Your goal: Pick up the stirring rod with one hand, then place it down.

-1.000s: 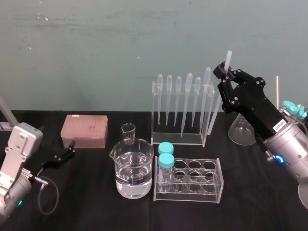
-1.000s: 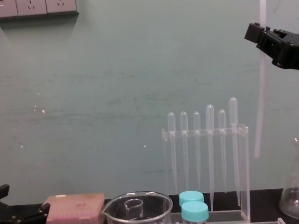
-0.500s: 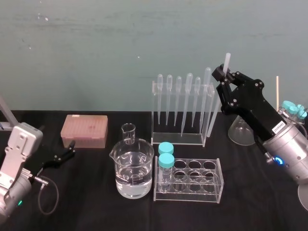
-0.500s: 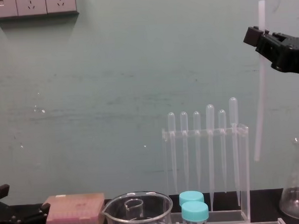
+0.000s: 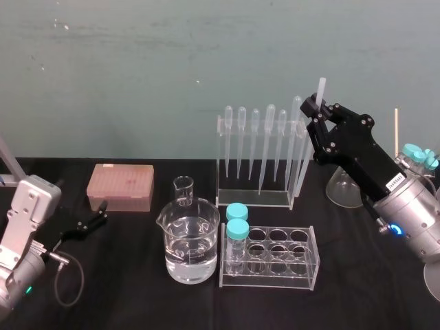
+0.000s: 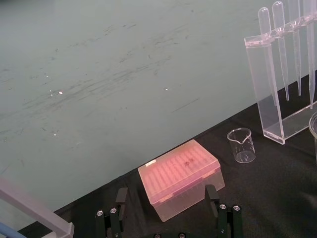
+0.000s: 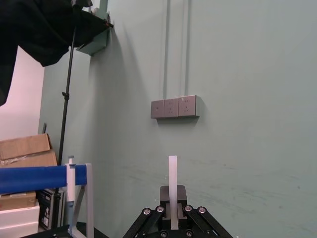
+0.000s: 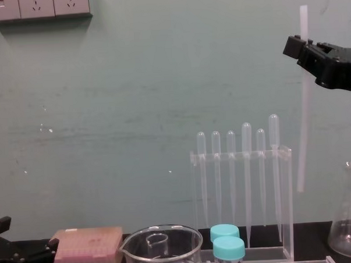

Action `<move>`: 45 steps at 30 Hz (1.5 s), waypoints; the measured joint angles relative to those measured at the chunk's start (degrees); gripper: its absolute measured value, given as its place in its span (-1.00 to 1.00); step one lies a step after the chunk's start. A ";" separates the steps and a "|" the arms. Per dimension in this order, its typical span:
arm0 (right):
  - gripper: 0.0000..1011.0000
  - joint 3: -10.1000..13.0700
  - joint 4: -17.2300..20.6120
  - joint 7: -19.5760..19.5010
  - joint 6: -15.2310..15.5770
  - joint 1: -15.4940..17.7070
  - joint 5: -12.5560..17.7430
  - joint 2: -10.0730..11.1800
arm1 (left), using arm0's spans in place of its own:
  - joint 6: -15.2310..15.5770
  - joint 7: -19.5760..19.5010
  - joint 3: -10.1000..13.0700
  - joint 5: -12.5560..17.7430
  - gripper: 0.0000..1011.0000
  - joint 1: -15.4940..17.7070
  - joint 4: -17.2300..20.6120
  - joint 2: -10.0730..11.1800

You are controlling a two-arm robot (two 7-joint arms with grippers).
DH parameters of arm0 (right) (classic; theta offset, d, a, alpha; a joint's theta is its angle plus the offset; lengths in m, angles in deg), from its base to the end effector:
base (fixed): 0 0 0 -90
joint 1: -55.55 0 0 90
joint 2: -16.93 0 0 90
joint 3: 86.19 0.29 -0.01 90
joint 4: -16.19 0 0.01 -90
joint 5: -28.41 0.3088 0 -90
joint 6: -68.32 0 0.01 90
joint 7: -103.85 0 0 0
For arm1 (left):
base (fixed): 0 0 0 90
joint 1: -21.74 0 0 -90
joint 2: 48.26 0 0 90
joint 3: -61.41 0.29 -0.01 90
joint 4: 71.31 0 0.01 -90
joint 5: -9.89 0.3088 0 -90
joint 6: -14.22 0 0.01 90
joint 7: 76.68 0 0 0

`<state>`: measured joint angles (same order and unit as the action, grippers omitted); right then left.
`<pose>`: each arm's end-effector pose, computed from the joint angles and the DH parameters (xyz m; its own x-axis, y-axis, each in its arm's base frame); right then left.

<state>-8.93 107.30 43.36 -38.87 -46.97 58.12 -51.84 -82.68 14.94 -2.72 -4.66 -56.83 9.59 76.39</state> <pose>0.3775 -0.0393 -0.2206 0.6365 -0.7620 0.1196 0.6577 0.6172 0.4318 0.3581 0.0827 -0.3023 0.2924 0.8802 0.3738 -0.9552 0.2874 0.0705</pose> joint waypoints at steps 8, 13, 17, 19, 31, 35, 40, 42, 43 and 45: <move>-0.86 -0.12 -0.41 0.11 0.01 -0.23 0.02 -0.03 | 0.00 0.00 0.00 0.00 0.98 0.00 0.00 0.00; -0.86 -0.16 -0.54 0.17 0.01 -0.26 0.04 -0.02 | 0.00 0.00 0.00 0.00 0.98 0.00 0.00 0.00; -0.87 -0.24 -0.68 0.22 0.03 -0.36 0.07 -0.01 | 0.00 0.00 0.00 0.00 0.98 0.00 0.00 0.00; -0.86 -0.32 -0.78 0.22 0.09 -0.41 0.03 -0.02 | 0.00 0.00 0.00 0.00 0.98 0.00 0.00 0.00; -0.86 -0.64 -1.24 0.57 0.29 -0.68 0.04 0.08 | 0.00 0.00 0.00 0.00 0.98 0.00 0.00 0.00; -0.86 -0.76 -1.47 0.73 0.32 -0.83 0.17 0.10 | 0.00 0.00 0.00 0.00 0.98 0.00 0.00 0.00; -0.87 -0.87 -1.70 0.96 0.33 -0.96 0.29 0.17 | 0.00 0.00 0.00 0.00 0.98 0.00 0.00 0.00; -0.87 -0.93 -1.76 1.02 0.33 -0.99 0.31 0.22 | 0.00 0.00 0.00 0.00 0.98 0.00 0.00 0.00; -0.87 -0.96 -1.78 1.05 0.32 -1.01 0.31 0.23 | 0.00 0.00 0.00 0.00 0.98 0.00 0.00 0.00; -0.86 -1.06 -1.92 1.32 0.32 -1.11 0.41 0.30 | 0.00 0.00 0.00 0.00 0.98 0.00 0.00 0.00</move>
<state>-10.00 105.38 44.68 -38.54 -48.08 58.53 -51.54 -82.68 14.94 -2.72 -4.66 -56.83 9.59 76.39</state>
